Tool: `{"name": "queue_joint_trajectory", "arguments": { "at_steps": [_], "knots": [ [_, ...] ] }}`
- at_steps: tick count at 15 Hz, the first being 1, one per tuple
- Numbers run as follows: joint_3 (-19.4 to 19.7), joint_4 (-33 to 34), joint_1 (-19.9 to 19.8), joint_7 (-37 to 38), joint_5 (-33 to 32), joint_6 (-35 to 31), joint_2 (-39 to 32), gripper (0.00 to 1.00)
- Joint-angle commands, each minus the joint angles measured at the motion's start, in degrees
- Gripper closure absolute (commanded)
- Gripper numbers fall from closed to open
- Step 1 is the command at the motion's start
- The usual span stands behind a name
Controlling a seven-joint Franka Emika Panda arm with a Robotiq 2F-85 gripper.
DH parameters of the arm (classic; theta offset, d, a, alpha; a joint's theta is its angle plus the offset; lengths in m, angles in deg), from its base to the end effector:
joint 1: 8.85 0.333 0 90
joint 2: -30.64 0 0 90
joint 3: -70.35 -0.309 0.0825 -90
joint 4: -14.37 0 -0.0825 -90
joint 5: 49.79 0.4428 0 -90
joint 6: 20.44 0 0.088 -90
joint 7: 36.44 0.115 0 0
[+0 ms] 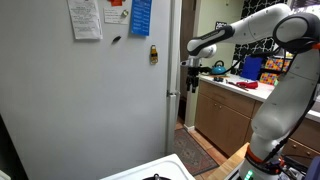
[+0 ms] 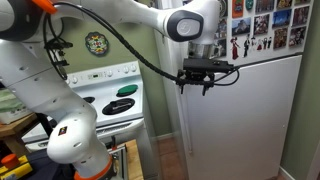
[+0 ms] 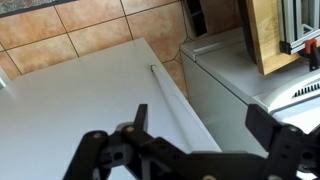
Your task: Open the bottom refrigerator door
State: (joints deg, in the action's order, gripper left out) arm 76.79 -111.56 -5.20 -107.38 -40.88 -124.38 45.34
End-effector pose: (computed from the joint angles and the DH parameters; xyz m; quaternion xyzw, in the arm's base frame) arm 0.5172 -0.0125 0.4447 -0.8348 -0.5396 -0.0011 0.1092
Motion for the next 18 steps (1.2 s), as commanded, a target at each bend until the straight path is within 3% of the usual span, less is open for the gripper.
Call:
{"name": "queue_joint_trajectory", "arguments": {
  "at_steps": [1, 7, 12, 18],
  "knots": [
    [-0.5, -1.2, -0.1, -3.1, 1.8, -1.5, -0.4, 0.0],
    [-0.2, -4.4, 1.0, -16.0, 10.5, -6.8, -1.0, 0.0],
    [-0.9, -6.1, 0.9, -20.9, 15.7, -6.1, -2.0, 0.0],
    [-1.5, -8.6, 1.1, -28.5, 21.1, -10.0, -1.9, 0.0]
  ]
}}
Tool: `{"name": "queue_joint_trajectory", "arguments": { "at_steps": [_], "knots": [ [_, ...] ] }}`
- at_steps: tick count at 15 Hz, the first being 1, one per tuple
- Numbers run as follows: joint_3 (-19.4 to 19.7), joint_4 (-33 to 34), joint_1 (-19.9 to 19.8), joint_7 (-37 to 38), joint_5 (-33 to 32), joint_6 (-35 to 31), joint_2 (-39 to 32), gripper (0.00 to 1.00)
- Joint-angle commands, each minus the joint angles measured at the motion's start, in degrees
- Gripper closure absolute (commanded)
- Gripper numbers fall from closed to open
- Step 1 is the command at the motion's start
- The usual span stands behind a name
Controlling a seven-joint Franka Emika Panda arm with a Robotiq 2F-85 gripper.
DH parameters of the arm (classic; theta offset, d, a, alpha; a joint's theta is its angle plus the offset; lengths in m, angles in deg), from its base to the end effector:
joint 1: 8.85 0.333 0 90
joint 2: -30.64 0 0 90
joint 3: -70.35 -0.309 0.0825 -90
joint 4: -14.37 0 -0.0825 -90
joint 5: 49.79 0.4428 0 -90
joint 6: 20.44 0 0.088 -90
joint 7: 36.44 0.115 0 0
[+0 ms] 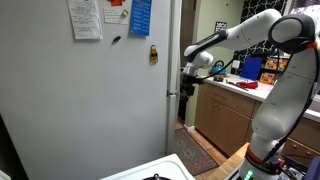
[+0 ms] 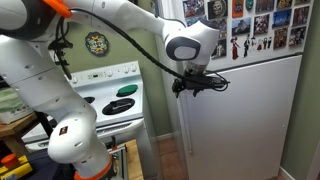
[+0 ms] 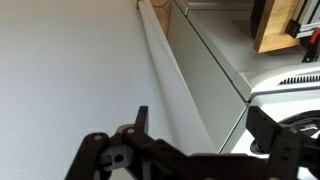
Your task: Open the bottom refrigerator door
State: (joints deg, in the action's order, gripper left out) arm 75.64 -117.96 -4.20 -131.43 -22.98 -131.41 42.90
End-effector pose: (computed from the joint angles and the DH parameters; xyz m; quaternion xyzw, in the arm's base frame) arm 0.5127 0.0286 0.3818 -0.7298 -0.6430 -0.1090 0.2052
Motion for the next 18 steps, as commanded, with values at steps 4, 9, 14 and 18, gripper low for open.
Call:
{"name": "queue_joint_trajectory", "arguments": {
  "at_steps": [4, 9, 14, 18],
  "knots": [
    [-0.3, -3.3, 0.1, -7.2, 8.6, -2.9, 1.2, 0.0],
    [-0.7, -5.3, -0.6, -9.7, 14.1, -3.5, 1.5, 0.06],
    [-1.0, -7.5, -1.3, -9.2, 16.2, -4.9, 2.0, 0.49],
    [-1.0, -8.0, -1.8, -8.4, 15.7, -6.3, 2.4, 0.78]
  ]
}}
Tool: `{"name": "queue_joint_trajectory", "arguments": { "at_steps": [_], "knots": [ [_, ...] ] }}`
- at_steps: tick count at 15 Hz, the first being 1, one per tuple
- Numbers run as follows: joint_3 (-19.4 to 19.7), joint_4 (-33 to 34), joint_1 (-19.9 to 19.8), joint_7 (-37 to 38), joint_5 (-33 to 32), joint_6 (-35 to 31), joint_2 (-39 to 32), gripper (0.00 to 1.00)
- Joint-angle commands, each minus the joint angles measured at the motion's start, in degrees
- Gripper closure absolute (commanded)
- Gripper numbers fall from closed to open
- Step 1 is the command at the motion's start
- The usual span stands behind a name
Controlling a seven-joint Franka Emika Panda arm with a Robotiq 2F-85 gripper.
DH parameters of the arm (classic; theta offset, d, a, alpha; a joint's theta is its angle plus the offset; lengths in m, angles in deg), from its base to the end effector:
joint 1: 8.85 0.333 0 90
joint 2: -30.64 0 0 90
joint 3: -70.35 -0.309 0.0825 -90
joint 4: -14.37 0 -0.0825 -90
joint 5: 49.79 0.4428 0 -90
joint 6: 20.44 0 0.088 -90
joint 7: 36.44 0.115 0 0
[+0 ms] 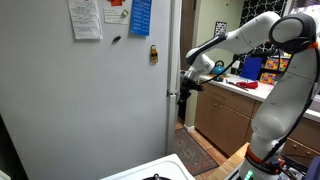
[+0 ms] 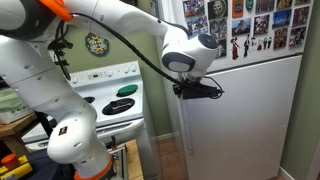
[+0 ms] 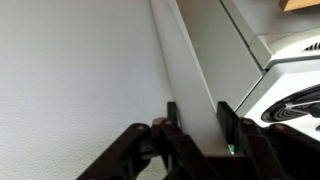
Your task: Open the bottom refrigerator door
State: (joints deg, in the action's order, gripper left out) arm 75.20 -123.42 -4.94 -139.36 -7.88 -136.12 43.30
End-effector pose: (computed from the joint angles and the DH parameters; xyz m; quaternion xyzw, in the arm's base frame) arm 0.5005 0.0362 0.3515 -0.7235 -0.6081 -0.2006 0.2578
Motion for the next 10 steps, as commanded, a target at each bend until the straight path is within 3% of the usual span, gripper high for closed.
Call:
{"name": "queue_joint_trajectory", "arguments": {
  "at_steps": [1, 10],
  "knots": [
    [-0.7, -2.7, -1.0, -0.5, 0.4, -2.0, 2.2, 0.84],
    [-1.2, -4.1, -1.7, 1.3, -3.2, -3.0, 4.1, 0.86]
  ]
}}
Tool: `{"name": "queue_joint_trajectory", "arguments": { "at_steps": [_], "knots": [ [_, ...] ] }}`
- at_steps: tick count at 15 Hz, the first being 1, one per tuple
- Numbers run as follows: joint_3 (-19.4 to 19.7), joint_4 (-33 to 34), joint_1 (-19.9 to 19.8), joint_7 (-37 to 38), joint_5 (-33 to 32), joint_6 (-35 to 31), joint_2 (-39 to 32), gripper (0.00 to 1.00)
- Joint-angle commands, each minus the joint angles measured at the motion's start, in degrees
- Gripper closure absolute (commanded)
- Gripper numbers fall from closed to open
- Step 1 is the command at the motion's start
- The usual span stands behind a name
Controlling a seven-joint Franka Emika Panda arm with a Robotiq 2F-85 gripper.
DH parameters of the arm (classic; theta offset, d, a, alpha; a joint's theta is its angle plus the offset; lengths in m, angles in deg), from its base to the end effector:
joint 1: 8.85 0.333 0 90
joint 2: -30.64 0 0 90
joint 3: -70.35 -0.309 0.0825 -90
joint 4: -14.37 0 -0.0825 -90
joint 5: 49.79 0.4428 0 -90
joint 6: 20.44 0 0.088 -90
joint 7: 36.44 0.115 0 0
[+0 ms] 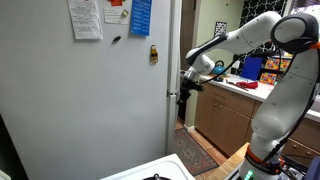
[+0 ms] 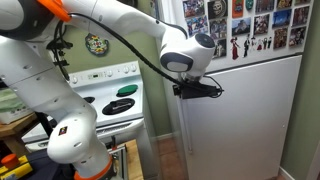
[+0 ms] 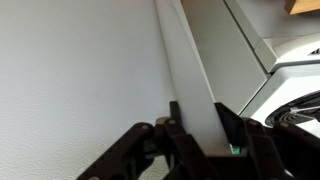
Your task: Open the bottom refrigerator door
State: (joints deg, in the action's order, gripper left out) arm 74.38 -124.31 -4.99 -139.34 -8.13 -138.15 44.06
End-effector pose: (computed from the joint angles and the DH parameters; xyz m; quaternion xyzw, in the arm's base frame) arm 0.4988 0.0396 0.3518 -0.7249 -0.6115 -0.2037 0.2431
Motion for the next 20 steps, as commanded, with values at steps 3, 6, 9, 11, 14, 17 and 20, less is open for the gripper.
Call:
{"name": "queue_joint_trajectory", "arguments": {
  "at_steps": [3, 6, 9, 11, 14, 17, 20],
  "knots": [
    [0.7, -5.1, -3.1, 0.3, -5.9, -2.2, 4.9, 0.86],
    [0.8, -6.0, -3.3, 0.8, -7.1, -2.9, 6.0, 0.86],
    [1.2, -7.0, -3.5, 0.6, -7.8, -3.8, 6.9, 0.86],
    [1.8, -7.2, -4.1, 0.8, -9.7, -3.7, 7.5, 0.86],
    [3.0, -7.0, -5.2, 1.0, -13.4, -3.7, 8.1, 0.35],
    [4.4, -7.9, -6.2, 1.3, -18.0, -4.0, 9.1, 0.12],
    [5.4, -8.1, -6.8, 1.6, -20.2, -4.3, 9.6, 0.0]
  ]
}}
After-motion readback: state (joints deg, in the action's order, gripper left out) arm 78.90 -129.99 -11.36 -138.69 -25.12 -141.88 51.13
